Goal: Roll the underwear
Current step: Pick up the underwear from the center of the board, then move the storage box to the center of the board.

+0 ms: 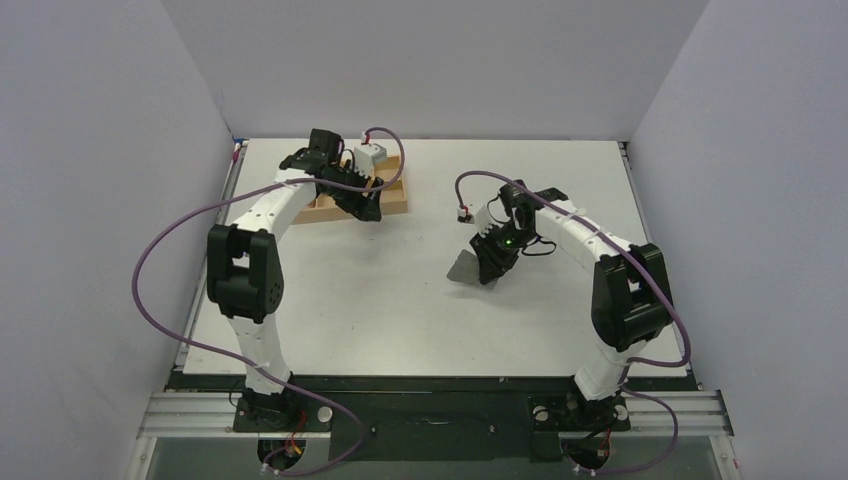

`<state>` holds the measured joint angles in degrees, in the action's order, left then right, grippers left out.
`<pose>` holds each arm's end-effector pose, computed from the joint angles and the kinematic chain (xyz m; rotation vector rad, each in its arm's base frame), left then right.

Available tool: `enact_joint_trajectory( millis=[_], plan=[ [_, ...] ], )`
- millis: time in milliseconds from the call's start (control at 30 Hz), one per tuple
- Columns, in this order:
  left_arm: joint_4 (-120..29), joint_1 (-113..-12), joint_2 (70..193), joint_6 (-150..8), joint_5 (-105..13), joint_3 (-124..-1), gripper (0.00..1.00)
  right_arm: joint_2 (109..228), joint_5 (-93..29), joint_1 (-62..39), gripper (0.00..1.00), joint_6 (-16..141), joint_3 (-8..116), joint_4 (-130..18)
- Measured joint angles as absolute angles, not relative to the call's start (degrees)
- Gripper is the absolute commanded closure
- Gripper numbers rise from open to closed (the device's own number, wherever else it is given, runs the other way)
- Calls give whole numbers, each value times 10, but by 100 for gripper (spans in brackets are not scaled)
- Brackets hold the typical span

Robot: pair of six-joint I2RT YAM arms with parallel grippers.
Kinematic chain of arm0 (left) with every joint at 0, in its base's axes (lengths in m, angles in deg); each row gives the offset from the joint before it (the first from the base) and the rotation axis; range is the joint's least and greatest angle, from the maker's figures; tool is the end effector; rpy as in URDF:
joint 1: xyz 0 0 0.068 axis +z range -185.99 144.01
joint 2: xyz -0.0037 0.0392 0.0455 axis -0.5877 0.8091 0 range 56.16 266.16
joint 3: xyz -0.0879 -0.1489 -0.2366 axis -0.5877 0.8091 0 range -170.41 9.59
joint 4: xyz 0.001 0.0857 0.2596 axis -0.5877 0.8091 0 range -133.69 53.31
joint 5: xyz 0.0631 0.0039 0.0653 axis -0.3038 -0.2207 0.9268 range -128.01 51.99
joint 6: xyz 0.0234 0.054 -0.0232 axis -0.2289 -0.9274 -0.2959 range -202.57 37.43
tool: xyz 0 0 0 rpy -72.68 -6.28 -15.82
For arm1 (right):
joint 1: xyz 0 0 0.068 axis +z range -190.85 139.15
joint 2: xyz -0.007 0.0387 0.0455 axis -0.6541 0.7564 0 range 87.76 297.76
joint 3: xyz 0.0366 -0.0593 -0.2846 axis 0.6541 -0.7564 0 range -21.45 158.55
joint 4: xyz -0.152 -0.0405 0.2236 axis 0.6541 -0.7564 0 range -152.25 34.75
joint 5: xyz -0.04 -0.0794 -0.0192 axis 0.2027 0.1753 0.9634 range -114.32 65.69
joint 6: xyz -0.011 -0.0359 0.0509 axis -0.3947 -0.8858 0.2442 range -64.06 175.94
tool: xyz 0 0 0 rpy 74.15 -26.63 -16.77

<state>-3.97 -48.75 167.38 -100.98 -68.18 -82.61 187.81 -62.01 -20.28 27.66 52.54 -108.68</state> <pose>0.4300 -0.1225 0.2526 0.8543 2.3604 -0.6393 0.3154 0.1501 0.2241 -1.2257 2.4887 0.9272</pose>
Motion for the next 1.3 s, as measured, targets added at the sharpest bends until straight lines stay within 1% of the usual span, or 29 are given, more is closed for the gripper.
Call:
enact_joint_trajectory(
  millis=[333, 633, 667, 700, 733, 767, 800, 867, 967, 1067, 1167, 1300],
  plan=[
    [-19, -493, 1774, -1083, -574, -961, 41, 1864, -623, -215, 100, 296, 525, -1075],
    [30, -495, 1856, -1131, -557, -1029, 44, 1864, -624, -225, 100, 297, 525, -1074],
    [33, -496, 1860, -1135, -557, -1030, 46, 1864, -624, -225, 100, 297, 525, -1074],
    [38, -497, 1864, -1138, -557, -1031, 50, 1864, -624, -226, 100, 297, 525, -1074],
    [43, -501, 1874, -1151, -550, -1034, 59, 1864, -624, -228, 100, 297, 525, -1074],
    [43, -501, 1874, -1151, -550, -1034, 62, 1864, -624, -229, 100, 296, 525, -1074],
    [42, -503, 1876, -1157, -544, -1034, 67, 1864, -624, -229, 100, 296, 525, -1074],
    [45, -507, 1878, -1162, -539, -1036, 73, 1864, -624, -232, 100, 296, 525, -1074],
    [45, -518, 1879, -1164, -530, -1031, 77, 1864, -626, -240, 100, 296, 525, -1074],
    [24, -535, 1862, -1165, -519, -1000, 83, 1864, -628, -254, 100, 296, 525, -1074],
    [9, -558, 1839, -1160, -509, -960, 91, 1864, -628, -268, 100, 296, 525, -1074],
    [-7, -604, 1799, -1135, -495, -898, 95, 1861, -627, -281, 100, 297, 525, -1075]
  ],
)
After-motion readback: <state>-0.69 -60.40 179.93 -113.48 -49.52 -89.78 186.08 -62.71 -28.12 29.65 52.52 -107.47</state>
